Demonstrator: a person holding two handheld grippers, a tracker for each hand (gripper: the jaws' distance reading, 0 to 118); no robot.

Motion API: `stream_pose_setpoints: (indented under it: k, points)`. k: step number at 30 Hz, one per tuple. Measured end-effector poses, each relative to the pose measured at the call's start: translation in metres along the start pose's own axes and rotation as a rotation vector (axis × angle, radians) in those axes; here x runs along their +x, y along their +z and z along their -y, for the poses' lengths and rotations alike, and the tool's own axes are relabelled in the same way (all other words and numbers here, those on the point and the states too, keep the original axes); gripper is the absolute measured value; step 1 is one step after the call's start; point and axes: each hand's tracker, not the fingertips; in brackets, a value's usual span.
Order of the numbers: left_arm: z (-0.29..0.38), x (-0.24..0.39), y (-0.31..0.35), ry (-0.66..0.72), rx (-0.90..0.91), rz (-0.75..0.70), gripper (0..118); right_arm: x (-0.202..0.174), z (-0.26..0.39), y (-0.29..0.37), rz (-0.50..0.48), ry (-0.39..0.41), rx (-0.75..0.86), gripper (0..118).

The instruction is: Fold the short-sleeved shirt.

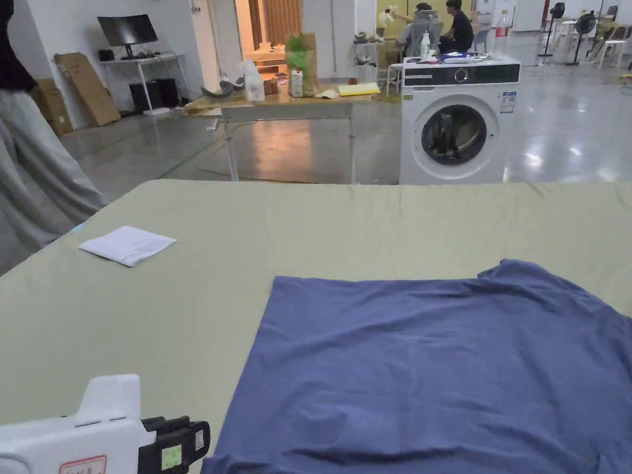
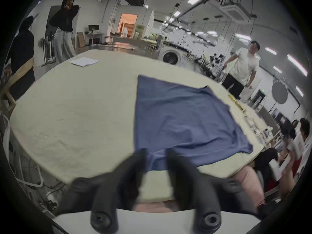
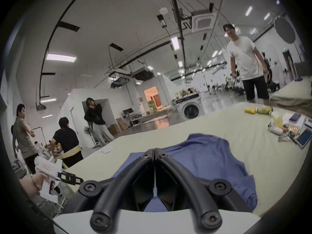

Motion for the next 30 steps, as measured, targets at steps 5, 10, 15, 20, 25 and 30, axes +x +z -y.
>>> stream_pose_setpoints:
  k: [5, 10, 15, 20, 25, 30]
  points:
    - [0.009, -0.01, -0.046, -0.03, -0.057, 0.012, 99, 0.0, 0.01, -0.014, 0.045, 0.069, -0.066, 0]
    - [0.02, 0.001, -0.095, -0.128, -0.159, 0.046, 99, 0.0, 0.016, -0.025, 0.064, 0.061, -0.116, 0]
    - [0.027, 0.001, -0.099, -0.267, -0.142, 0.009, 27, 0.008, 0.014, -0.029, 0.105, 0.055, -0.15, 0]
    - [0.033, -0.002, -0.07, -0.185, -0.03, 0.093, 1, 0.032, 0.014, -0.022, 0.151, 0.074, -0.18, 0]
    - [0.038, 0.011, -0.059, -0.206, 0.019, 0.052, 1, 0.096, 0.015, -0.021, 0.335, 0.084, -0.464, 3]
    - [0.037, 0.027, -0.048, -0.178, 0.082, 0.046, 1, 0.164, 0.039, -0.019, 0.421, 0.053, -0.744, 114]
